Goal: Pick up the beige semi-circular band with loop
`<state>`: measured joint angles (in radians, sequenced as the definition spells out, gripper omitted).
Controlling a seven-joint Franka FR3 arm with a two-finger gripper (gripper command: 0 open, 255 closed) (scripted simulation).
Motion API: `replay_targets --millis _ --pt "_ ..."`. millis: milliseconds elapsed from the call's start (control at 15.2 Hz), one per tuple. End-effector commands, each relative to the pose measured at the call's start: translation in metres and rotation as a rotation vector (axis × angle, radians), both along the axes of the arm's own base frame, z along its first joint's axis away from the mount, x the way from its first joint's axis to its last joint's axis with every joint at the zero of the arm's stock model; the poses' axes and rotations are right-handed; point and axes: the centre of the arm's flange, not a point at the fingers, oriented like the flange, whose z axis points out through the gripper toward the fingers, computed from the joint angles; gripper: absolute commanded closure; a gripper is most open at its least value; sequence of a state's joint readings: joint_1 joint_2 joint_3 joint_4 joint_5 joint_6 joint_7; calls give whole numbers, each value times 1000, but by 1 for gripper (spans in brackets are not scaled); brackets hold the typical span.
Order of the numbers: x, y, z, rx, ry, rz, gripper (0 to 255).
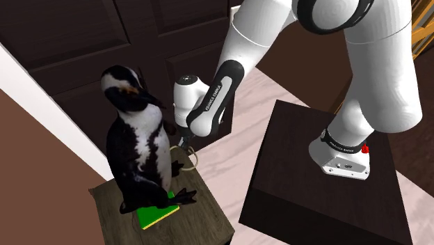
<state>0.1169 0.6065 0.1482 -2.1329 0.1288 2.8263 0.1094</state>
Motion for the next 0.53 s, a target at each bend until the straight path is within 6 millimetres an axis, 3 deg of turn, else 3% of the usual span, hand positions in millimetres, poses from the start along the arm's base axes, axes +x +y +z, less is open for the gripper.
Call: replay_targets --millis 0,330,462 --pt "1 0 11 0 0 0 255" --pt "1 0 37 0 0 0 255" --pt "1 0 38 0 0 0 255"
